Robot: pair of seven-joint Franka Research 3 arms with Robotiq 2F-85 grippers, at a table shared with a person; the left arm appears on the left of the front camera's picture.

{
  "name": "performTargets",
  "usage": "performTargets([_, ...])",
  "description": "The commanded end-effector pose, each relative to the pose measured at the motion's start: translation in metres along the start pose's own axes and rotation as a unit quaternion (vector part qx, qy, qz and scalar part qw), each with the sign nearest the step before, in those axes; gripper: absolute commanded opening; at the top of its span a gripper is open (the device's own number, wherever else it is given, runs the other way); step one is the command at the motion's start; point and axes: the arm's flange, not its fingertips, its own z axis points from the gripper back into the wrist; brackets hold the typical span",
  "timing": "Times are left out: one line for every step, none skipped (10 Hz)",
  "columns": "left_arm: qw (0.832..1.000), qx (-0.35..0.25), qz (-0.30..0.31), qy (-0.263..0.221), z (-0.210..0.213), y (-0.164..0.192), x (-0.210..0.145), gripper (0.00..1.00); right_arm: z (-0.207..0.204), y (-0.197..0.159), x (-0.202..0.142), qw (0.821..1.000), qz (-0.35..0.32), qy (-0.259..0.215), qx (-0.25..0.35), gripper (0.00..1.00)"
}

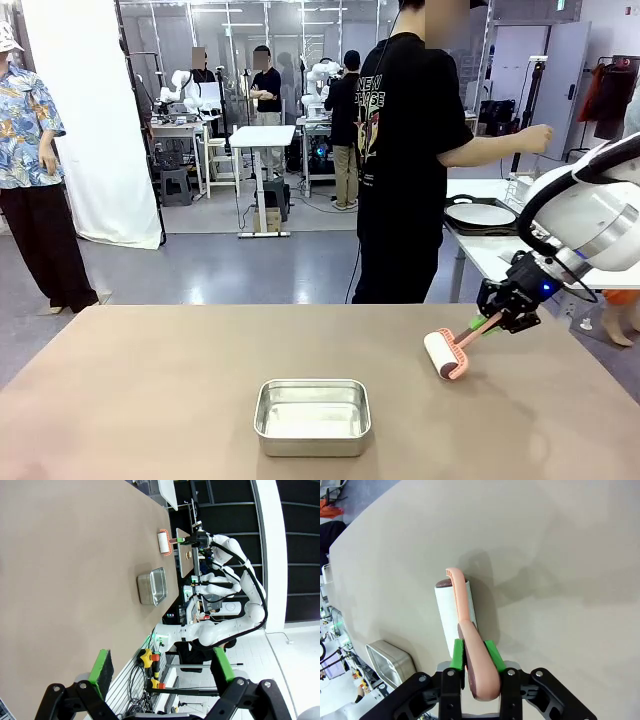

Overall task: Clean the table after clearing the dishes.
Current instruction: When the right (or left) Handle tray is removed, use the right hand (or left hand) to clean the right (or left) side of the table with the Lint Roller.

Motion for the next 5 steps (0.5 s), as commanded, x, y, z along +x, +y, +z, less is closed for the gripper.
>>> performTargets([1.000,-0.001,-0.002,-0.003,0.001,-0.002,-0.004,1.00,-0.013,-0.039,-0.001,0.999,0.005,-0.006,-0.051,0.22])
performTargets([1.000,-0.001,-0.002,-0.003,0.001,-0.002,-0.004,1.00,-0.008,-0.049,0.002,0.999,-0.003,-0.010,-0.053,0.22])
performTargets([1.000,-0.001,-0.002,-0.003,0.001,-0.002,-0.004,1.00,-0.002,-0.059,0.003,0.998,-0.002,-0.015,-0.060,0.22])
performTargets([1.000,-0.001,-0.002,-0.003,0.001,-0.002,-0.004,1.00,0.002,-0.067,0.004,0.997,-0.008,-0.027,-0.074,0.22])
performTargets([1.000,-0.001,-0.002,-0.003,0.001,-0.002,-0.004,1.00,0.007,-0.076,0.005,0.996,-0.014,-0.035,-0.083,0.20])
